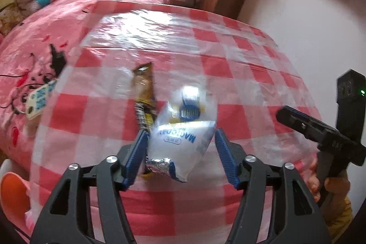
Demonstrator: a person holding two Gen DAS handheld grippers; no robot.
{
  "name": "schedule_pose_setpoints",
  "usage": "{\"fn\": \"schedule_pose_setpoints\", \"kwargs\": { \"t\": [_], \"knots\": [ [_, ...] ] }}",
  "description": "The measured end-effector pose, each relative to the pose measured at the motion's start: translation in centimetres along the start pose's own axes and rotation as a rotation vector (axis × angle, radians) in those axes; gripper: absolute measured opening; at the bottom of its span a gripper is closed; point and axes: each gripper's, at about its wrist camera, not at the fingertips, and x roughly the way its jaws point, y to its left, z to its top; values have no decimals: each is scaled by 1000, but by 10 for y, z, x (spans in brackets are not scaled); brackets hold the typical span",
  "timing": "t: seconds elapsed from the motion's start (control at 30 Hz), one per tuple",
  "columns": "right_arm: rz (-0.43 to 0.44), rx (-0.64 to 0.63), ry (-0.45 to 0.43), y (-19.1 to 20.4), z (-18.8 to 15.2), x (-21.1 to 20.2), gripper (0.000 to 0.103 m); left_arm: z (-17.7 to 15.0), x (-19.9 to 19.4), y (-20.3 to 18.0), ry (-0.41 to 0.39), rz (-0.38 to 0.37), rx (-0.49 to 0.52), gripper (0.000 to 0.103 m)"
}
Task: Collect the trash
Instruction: 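Grasp the Coffeemix stick with left tool while right tool grasps the white wrapper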
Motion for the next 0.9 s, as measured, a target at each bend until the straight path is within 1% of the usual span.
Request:
{"fn": "schedule_pose_setpoints", "kwargs": {
  "t": [0.1,0.17,0.23,0.3,0.4,0.53,0.57,0.6,0.67,0.7,0.77,0.83,0.87,0.9],
  "knots": [
    [-4,-20,7,6,0,4,95,3,2,5,-9,16,9,74],
    [-4,-30,11,12,-1,5,95,4,7,5,8,16,16,75],
    [16,-31,18,17,-2,6,95,5,6,7,-3,23,26,77],
    [31,-34,27,23,-4,9,95,9,10,12,-9,61,31,77],
    [48,-59,52,36,-8,15,95,17,19,21,6,60,-1,77],
    [52,-109,85,53,-16,24,95,29,38,29,30,101,-34,76],
    [54,-119,91,57,-17,26,95,32,40,30,22,99,-42,73],
    [57,-132,97,61,-18,28,95,34,44,30,27,114,-38,70],
    [64,-145,105,67,-20,32,95,36,50,29,37,137,-27,52],
    [70,-153,111,71,-22,34,95,36,54,29,45,135,-24,50],
    [72,-172,119,79,-24,39,95,35,55,25,32,152,8,43],
    [57,-198,118,87,-27,43,95,32,55,21,12,173,43,38],
    [50,-207,117,91,-27,45,95,30,54,21,0,173,50,33],
    [46,-217,117,94,-28,47,95,29,53,23,-6,173,52,29]
  ]
}}
